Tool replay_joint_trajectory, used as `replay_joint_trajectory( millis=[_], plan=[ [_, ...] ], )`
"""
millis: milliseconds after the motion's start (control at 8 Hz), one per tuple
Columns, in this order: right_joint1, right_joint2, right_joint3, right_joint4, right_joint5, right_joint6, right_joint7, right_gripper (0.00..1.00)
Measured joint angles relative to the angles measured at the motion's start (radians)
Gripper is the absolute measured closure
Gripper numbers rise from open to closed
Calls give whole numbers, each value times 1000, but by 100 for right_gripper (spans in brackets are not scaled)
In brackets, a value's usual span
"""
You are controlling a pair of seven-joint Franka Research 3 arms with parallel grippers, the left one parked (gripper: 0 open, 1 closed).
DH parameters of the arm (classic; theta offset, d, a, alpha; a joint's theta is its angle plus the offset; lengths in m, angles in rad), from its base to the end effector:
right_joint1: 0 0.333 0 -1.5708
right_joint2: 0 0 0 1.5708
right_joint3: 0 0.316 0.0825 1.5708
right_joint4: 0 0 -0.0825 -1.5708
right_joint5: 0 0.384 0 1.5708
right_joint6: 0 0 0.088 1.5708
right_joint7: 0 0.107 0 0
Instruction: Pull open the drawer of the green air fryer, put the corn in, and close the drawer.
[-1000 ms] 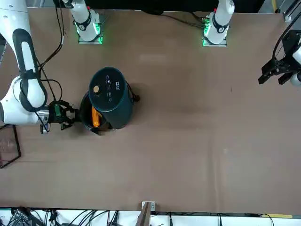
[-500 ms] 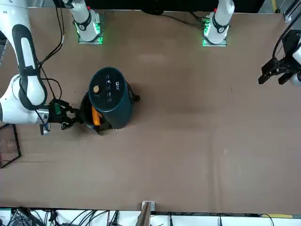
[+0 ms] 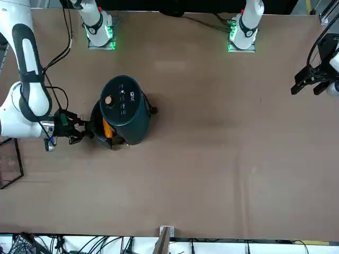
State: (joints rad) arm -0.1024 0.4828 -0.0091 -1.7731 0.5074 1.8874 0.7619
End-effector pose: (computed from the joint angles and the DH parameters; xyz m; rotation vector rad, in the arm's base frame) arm 0.6190 -0.0326 0.2711 -2.3324 1.4704 0.6825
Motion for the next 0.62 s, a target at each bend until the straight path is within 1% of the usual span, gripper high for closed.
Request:
replay_joint_trajectory(
  millis=[250,625],
  plan=[
    [1,0,1,-12,6,0,-18,54],
    [1,1,1,-20,40,5,-37,54]
  ],
)
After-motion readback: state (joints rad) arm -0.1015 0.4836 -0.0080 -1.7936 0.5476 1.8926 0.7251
